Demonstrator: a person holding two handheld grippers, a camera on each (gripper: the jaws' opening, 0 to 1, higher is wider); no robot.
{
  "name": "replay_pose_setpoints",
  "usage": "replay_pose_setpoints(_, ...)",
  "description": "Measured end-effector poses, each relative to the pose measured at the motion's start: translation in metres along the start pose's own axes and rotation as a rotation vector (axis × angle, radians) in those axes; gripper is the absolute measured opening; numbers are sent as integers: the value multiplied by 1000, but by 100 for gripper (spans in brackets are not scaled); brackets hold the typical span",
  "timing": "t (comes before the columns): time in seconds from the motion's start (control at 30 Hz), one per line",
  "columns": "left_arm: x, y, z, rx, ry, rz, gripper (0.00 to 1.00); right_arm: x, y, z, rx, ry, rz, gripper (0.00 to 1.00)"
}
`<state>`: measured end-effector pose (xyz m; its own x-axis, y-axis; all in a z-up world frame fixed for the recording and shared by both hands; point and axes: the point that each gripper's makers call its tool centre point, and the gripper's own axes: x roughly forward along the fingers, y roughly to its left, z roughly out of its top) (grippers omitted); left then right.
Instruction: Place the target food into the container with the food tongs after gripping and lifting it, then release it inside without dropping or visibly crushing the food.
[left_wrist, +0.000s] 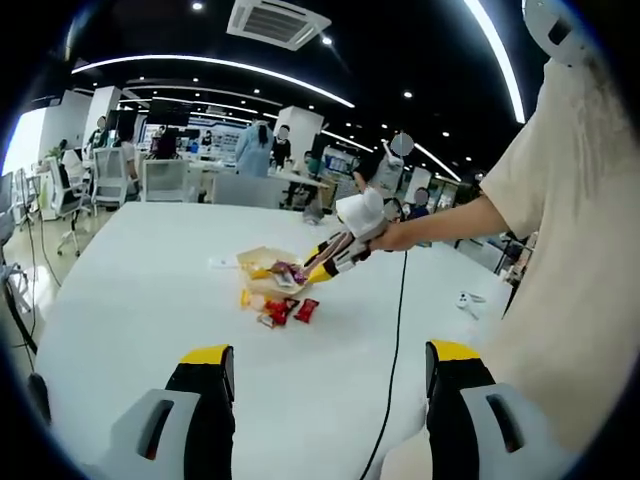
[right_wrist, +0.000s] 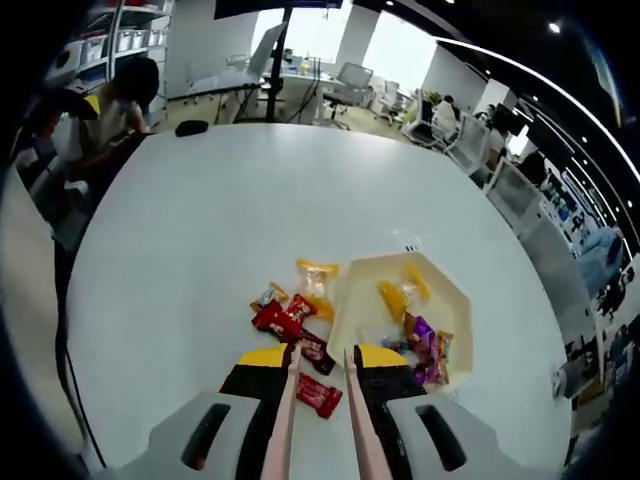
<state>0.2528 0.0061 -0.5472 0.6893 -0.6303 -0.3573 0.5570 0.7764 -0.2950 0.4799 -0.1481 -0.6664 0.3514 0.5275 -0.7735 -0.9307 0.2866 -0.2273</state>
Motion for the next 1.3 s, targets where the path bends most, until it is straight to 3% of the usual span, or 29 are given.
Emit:
replay_pose_setpoints(0.53,2,-4,-4,-11,6,0,78,7,17,-17,-51,53,64,24)
replay_pose_setpoints(0.6,2,-4,-5,-12,7,1,78,8,18,-21,-109,74,69,24)
replay_pose_setpoints(1.07,-4,-4,-15,-38,21,33,78,23,24,-29,-233,106,130,24)
replay_pose_setpoints(1.3,-5,-6,-16,-49,22,40,79,32,26,-39,-241,128,163,24)
